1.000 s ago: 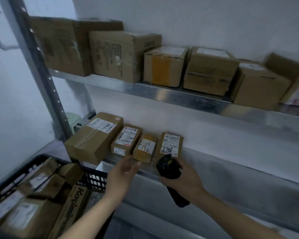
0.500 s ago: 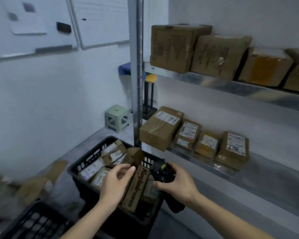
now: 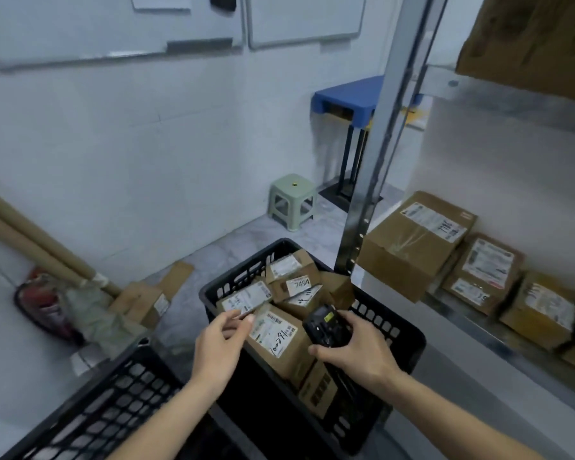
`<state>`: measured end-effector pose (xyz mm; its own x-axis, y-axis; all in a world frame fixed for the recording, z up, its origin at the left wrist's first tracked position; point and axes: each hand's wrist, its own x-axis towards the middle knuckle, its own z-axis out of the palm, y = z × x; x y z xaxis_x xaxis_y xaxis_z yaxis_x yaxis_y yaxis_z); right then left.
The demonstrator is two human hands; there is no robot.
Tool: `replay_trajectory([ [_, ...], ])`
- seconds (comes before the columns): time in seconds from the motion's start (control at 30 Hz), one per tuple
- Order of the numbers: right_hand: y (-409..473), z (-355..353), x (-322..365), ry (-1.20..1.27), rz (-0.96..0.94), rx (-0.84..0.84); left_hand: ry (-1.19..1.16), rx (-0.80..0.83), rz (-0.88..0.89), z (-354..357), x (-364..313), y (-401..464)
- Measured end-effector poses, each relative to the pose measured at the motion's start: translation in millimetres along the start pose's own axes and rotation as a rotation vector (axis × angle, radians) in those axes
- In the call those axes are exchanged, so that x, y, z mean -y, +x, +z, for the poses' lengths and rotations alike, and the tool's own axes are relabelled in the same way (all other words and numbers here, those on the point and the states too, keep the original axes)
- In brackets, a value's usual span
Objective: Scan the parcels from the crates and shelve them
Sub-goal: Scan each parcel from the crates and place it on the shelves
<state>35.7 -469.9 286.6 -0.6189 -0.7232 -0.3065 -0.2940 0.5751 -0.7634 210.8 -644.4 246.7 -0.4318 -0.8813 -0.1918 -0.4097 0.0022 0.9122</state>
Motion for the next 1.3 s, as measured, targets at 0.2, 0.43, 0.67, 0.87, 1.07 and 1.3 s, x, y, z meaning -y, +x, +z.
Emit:
replay_trajectory([
  [0.2, 82.7, -12.6, -4.5, 0.031, -0.012, 0.003, -0.012, -0.008, -0.105, 42.5, -1.6, 62.7],
  [0.43, 177.3, -23.1, -7.2, -0.026, -0.011, 0.034, 0.035, 0.034, -0.162, 87.8, -4.9, 122.5],
  [0.67, 223.5, -13.7, -14.7, -0.053, 0.004, 0.139, -0.029, 0.037, -0.336, 115.3, 5.6, 155.4],
  [0.87, 220.0, -11.6, -24.2, -0.01, -0.002, 0.147, -0.044, -0.022, -0.332, 115.7, 7.3, 153.2],
  [1.07, 181.9, -15.3, -9.8, 0.061, -0.049, 0.127, -0.279, -0.004, -0.346, 92.0, -5.1, 127.5],
  [1.3, 76.1, -35.2, 24.6, 0.175, -0.122, 0.087, -0.451, -0.007, -0.203, 46.7, -45.6, 63.0],
])
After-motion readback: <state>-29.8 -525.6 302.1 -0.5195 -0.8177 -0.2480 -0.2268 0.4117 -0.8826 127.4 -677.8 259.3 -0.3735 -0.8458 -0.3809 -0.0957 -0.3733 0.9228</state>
